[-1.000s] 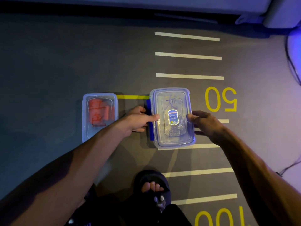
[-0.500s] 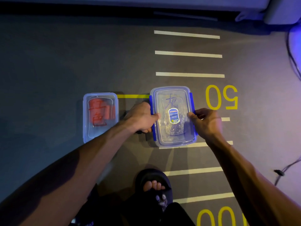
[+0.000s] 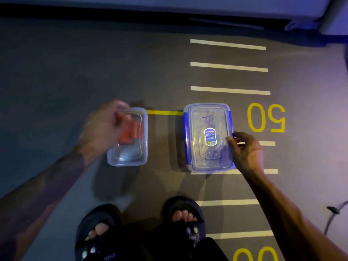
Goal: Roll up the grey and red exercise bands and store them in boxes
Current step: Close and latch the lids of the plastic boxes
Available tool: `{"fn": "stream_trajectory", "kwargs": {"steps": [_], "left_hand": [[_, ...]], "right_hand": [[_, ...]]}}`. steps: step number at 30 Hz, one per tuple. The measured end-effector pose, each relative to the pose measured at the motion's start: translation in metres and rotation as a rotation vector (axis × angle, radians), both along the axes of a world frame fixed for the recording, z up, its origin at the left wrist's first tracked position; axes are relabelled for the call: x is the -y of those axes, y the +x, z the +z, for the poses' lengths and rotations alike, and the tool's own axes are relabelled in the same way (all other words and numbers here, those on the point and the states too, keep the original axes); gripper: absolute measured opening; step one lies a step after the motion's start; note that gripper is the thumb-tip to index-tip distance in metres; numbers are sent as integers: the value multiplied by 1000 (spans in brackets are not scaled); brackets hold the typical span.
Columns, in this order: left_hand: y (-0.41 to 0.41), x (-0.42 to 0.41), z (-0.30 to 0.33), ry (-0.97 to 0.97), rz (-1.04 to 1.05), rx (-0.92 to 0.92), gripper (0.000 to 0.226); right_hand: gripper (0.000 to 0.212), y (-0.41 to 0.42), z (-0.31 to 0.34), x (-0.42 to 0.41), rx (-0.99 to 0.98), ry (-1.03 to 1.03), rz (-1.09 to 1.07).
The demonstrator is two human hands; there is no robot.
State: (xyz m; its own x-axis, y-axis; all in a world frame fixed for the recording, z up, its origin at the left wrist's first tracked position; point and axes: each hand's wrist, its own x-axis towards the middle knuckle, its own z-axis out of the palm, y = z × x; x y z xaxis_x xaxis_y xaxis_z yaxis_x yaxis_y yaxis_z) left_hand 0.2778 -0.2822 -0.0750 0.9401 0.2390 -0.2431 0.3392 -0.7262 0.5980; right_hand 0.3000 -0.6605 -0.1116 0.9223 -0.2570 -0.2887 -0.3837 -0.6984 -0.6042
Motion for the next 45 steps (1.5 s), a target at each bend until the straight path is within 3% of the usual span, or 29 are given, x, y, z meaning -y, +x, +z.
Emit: {"fn": "stream_trajectory", "kwargs": {"steps": [2,4,5,7,10,12,14,17,19,23,29,32,36,40,45], "left_hand": [[-24,-37,-7,-73,91,-112,29],[-53,-44,-14,-344,170,-259,20],[-65,-41,-18,-429,171,-299,28],[-81,-33,-27,-522,158,-289,52],[-83,-23,-32,-559,192,-216,51],[-82,-19,-34,-550,207,-194,46],[-83,-15,-34,-516,154,-193,50],[-88,-8,-32,-424,-7,-213,61],[-83,-6,-30,-312,-41,-209,56],[-60,-15,-43,-368,-86,-176,87],[27,-21,-39,-291,-133,-157,80],[56,-25,-45,-198,-152,-208,86],[81,-24,-47,-162,-147,-228,96],[90,-17,-43,-125,-141,-225,74],[84,-18,-45,-105,-139,-180,68]], "right_hand": [[25,-3,1,-5,14,-4,41],[25,-7,1,-16,22,7,89],[27,-10,0,-22,21,18,101],[28,-13,-1,-38,22,46,123],[19,-22,5,-61,31,189,158],[28,-31,12,-68,18,256,232],[54,-43,16,-64,-2,259,343],[98,-66,8,-53,-3,110,567],[112,-72,1,-52,-6,12,613],[110,-45,0,-54,36,-64,630],[104,53,1,-67,25,-62,558],[85,84,5,-75,33,-3,520],[86,104,3,-74,32,4,504],[97,115,3,-73,-4,-33,479],[101,110,11,-80,-68,-15,435]]}}
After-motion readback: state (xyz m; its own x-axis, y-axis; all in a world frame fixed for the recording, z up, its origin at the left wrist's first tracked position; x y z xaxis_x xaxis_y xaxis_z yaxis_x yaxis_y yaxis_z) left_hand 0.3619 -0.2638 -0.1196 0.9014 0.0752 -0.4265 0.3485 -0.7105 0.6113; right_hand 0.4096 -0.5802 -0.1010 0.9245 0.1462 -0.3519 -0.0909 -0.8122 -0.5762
